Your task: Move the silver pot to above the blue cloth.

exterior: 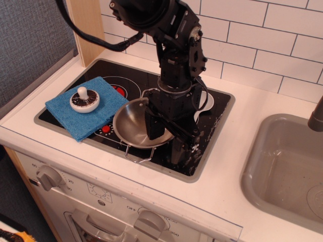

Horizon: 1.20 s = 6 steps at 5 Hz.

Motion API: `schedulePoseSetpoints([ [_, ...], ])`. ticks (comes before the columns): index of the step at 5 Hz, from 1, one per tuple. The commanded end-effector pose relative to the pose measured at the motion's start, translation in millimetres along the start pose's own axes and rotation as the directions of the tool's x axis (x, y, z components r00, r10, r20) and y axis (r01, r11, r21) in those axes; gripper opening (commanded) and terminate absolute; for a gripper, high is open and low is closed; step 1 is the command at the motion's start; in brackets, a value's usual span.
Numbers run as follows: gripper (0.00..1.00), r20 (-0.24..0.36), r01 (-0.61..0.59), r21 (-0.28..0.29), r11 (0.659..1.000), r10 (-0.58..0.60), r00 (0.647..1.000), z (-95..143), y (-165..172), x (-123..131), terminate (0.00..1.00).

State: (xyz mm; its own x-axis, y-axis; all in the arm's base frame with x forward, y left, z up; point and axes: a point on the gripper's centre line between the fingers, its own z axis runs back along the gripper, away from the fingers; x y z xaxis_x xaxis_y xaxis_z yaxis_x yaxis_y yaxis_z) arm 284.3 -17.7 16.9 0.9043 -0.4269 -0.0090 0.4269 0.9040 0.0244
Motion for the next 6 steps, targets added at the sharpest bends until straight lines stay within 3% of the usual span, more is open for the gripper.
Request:
schedulePoseSetpoints([
  [1, 0.00, 0.017, -0.013, 0.001, 1.000, 0.013, 1.000, 5, 6, -6, 0.00],
  [2, 0.00, 0.017, -0.017, -0.006, 1.000, 0.017, 1.000, 7, 7, -5, 0.00],
  [3, 0.00, 0.054, -0.005, -0.021, 1.000, 0.006, 0.998, 19, 8, -7, 0.00],
  [5, 0.00, 0.215, -0.034, -0.004, 0.999, 0.034, 0.976, 82, 29, -1, 0.00],
  [6, 0.00, 0.261, -0.113, -0.022, 0.993, 0.114, 0.958, 95, 69, 17, 0.00],
])
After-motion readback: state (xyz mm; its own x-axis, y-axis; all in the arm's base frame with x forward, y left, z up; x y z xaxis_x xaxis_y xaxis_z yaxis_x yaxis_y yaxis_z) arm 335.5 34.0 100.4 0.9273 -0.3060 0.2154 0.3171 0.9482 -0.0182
